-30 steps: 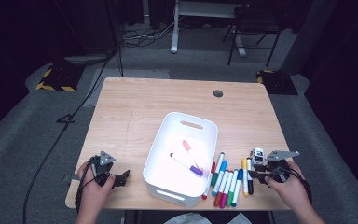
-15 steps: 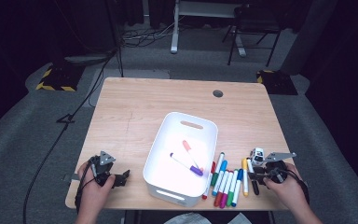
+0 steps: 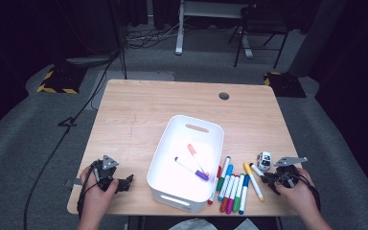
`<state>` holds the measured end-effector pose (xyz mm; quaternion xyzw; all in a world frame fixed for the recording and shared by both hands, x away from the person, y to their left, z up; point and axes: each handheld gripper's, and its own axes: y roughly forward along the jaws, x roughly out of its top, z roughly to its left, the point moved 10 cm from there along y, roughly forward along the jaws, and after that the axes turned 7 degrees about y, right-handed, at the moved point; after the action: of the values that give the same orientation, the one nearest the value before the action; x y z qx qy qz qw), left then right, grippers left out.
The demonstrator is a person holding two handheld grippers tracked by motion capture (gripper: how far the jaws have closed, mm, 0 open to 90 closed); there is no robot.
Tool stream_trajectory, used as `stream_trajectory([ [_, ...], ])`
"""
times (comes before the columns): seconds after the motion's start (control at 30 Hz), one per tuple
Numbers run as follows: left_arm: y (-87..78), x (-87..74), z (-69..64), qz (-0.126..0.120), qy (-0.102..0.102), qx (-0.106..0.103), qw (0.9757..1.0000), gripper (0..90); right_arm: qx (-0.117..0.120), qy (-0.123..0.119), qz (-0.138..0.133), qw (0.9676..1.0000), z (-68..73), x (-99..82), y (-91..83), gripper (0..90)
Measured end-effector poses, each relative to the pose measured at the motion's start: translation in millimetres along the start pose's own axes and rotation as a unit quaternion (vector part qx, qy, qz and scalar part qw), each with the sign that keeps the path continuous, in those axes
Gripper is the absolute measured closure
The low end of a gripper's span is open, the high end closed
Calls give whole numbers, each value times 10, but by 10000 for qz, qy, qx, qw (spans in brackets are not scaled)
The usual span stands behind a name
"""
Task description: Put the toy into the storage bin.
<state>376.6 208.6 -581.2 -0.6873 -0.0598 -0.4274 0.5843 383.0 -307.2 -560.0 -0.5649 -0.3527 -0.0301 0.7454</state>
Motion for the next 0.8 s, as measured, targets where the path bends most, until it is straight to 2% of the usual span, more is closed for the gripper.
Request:
stream_trajectory([
  [0.1,0,1,1,-5,3,4,10000,2,-57,130,18,9999,-11,-5,-8,765],
  [0.23,0,0,0,-2,1,-1,10000,2,-51,166,3,9998,-6,-12,-16,766],
  [0.53,1,0,-2,-1,-4,-9,10000,2,-63,5,-62,10000,10,33,-145,766],
  [0.8,1,1,-2,-9,-2,-12,10000,2,-47,-156,-169,9997,108,140,-304,766],
])
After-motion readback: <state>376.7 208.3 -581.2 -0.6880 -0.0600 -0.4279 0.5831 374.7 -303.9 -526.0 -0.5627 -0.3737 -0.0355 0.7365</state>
